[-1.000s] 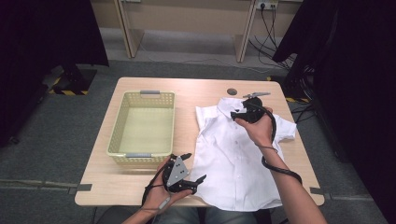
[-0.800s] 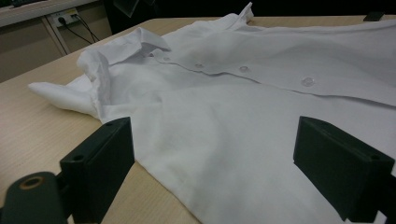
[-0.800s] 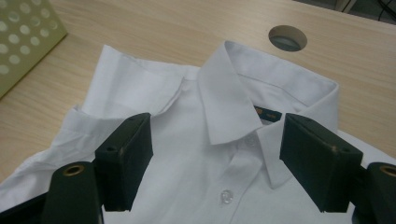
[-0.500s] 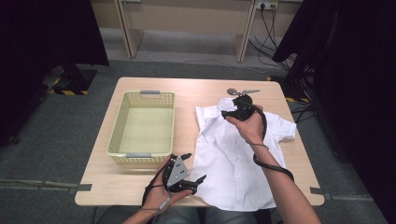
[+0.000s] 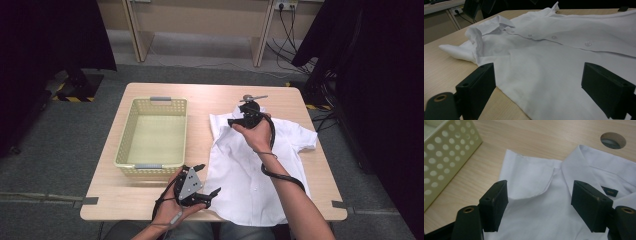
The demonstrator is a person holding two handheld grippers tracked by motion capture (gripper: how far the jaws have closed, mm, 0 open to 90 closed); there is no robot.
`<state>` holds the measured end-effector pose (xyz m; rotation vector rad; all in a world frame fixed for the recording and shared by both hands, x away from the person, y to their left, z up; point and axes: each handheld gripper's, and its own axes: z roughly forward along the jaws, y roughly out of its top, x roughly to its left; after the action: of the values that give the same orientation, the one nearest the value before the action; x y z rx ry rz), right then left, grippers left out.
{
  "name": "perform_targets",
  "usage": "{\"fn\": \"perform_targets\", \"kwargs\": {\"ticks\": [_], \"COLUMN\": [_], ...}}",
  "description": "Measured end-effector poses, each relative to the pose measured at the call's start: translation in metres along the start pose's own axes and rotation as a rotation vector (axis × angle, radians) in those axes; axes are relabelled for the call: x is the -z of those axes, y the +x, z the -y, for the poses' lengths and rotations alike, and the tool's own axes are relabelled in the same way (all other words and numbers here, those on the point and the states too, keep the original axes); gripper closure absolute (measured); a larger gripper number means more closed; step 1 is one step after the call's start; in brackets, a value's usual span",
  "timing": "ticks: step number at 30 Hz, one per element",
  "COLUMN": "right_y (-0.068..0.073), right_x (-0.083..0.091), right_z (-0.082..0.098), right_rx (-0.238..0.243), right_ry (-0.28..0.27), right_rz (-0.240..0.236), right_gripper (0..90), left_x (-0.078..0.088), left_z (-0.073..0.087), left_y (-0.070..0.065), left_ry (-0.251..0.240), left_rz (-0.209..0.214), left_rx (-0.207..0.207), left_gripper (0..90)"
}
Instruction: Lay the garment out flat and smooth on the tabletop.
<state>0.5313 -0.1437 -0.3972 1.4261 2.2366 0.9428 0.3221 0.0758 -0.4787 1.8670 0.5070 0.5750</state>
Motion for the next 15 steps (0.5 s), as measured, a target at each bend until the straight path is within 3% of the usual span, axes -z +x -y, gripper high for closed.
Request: {"fn": "perform_targets", "kwargs": {"ticks": [15], "right_y": [0.018], "right_x": [-0.016], "right_z": [0.005], "right_rx": [-0.008], "right_ry": [0.043], "right_rz": [-0.056], "right_gripper": [33.9], "left_x": [0.000], "left_z": [0.000], "left_y": [0.001], "left_ry": [-0.001], "left_rz": [0.002], "left_rx": [0.003], "left_gripper": [11.2]}}
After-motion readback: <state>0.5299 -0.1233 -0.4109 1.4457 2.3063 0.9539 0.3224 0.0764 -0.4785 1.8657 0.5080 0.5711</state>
